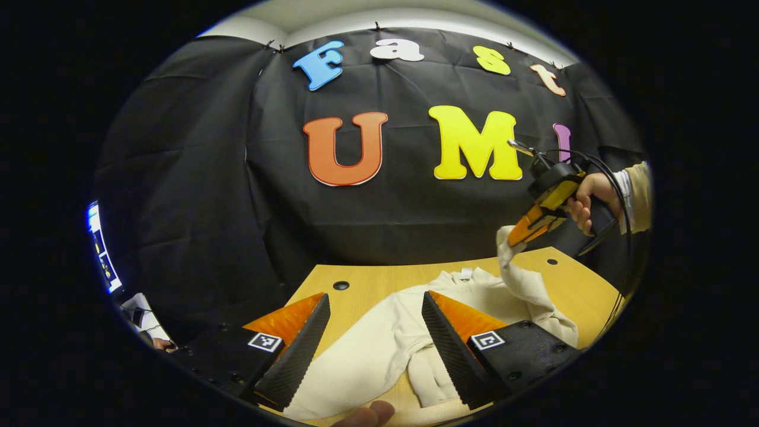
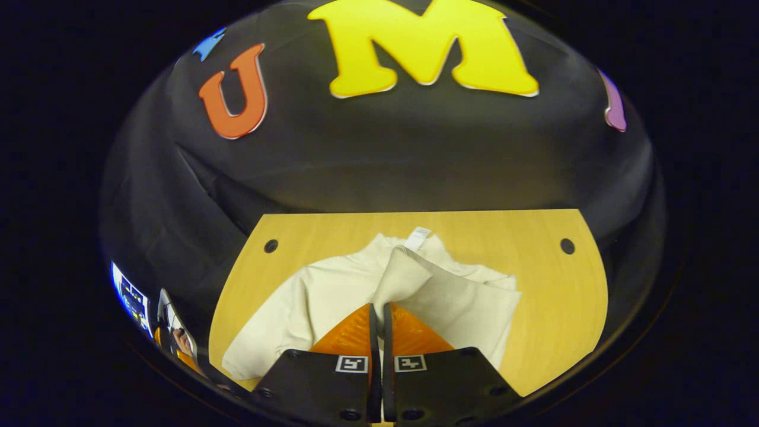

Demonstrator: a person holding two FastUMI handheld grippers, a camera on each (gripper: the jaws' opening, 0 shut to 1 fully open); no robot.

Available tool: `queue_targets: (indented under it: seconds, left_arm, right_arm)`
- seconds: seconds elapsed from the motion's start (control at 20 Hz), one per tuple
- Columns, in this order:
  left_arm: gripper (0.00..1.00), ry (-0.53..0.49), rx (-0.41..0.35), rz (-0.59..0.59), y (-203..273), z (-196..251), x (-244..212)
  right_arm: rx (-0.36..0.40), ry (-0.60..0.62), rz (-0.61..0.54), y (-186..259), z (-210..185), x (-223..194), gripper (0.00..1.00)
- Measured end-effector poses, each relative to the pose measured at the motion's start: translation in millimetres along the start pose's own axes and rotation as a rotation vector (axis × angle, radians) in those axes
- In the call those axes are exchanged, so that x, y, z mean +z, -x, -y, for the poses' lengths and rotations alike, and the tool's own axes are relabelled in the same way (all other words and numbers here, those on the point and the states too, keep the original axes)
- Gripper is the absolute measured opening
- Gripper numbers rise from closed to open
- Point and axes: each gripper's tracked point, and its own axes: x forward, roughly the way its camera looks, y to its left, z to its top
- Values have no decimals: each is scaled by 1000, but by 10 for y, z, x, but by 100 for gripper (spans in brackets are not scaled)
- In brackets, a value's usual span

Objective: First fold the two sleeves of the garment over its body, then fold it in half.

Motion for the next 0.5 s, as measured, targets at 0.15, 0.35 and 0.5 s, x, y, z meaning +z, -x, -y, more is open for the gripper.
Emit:
queue_targets:
  seconds: [0.15,0.35,0.5]
  left_arm:
    - [100,35,-5,-23,-104,-135,-166]
    - [100,51,2,-42,-146,-333,-376]
    - [100,-5,-9,-25,-90,-363,-499]
  right_arm:
    - [42,102,-38,-318,-477,-131,1]
    - [38,183,-103,-759,-867,-386,1]
    - [25,242,-143,-1122,-1039,-585,0]
